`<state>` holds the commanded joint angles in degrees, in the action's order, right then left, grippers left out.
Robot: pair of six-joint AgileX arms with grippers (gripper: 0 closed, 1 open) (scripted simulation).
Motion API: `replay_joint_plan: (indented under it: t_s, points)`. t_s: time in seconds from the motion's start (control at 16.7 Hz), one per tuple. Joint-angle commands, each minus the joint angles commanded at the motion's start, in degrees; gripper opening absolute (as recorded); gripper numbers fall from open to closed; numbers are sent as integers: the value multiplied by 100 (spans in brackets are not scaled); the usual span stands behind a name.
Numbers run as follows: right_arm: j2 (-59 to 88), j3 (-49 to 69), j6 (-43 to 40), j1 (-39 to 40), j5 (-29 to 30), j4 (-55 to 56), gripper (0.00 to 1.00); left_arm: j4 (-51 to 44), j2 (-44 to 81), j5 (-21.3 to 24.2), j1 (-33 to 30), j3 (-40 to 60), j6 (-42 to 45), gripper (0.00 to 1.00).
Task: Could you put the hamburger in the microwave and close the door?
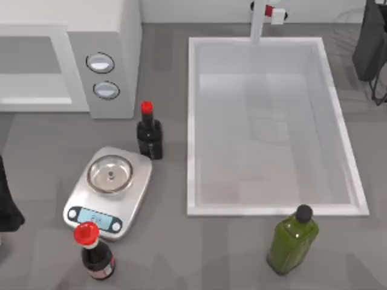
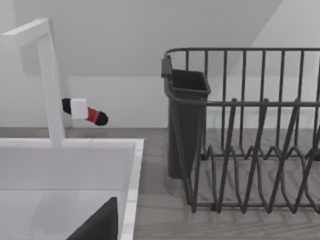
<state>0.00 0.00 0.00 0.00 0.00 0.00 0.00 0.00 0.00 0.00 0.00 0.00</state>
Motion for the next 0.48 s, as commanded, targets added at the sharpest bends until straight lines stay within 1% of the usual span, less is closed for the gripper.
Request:
replay_joint_plan:
  t_s: [0.24,0.48]
  points:
    - [0,0,0,0,0,0,100,-153,190,-3,38,164,147,100]
    - [0,0,0,0,0,0,100,-935,1289,-1,207,958,871,100]
